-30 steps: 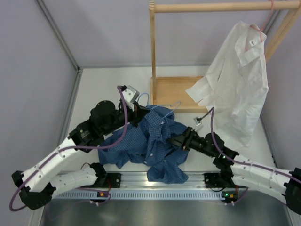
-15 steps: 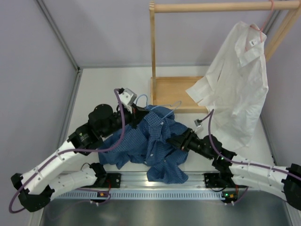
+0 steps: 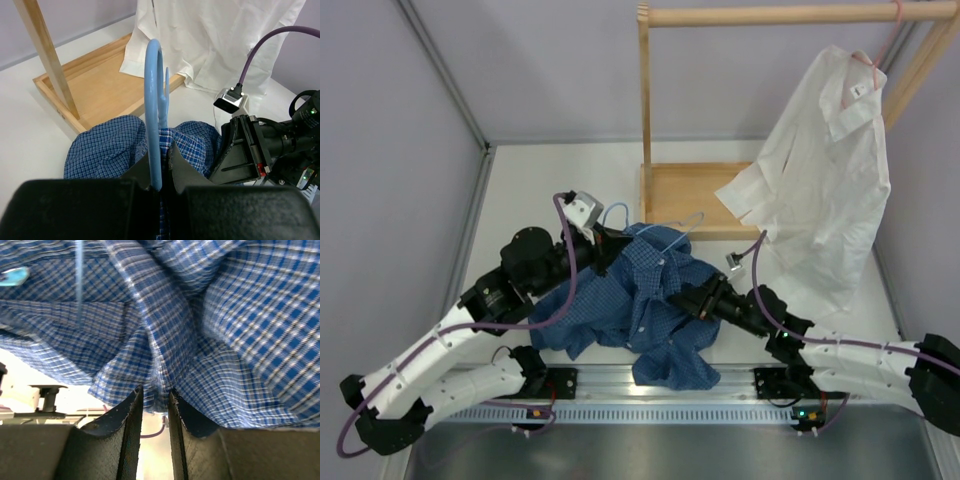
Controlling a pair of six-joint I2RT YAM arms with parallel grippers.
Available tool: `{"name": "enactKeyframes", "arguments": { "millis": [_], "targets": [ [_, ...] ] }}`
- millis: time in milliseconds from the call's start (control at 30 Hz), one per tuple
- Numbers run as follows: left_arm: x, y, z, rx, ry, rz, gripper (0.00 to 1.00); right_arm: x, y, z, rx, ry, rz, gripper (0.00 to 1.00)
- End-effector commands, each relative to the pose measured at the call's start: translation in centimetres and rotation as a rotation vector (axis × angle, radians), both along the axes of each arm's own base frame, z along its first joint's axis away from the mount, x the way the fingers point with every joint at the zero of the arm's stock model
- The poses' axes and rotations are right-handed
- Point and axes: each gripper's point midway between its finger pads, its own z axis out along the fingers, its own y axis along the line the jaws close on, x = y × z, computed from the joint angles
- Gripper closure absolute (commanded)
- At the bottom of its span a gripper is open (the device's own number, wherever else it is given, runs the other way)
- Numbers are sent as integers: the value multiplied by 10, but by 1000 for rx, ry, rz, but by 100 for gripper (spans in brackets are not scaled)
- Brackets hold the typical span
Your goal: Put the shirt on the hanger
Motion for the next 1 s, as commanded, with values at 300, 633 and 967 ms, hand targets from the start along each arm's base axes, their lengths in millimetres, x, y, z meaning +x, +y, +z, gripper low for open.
{"name": "enactKeyframes", "arguments": {
  "millis": [300,633,967],
  "targets": [
    [2,-3,23,-78,-59,0,100,1,2,52,108,-82,-23,77],
    [-2,-2,29,-90,-69,-12,100,16,0,34,-10,-92,-89,99],
    [-18,14,38,-128,-71,-19,100,67,-39,26,-162,-171,-203,100]
  ]
}}
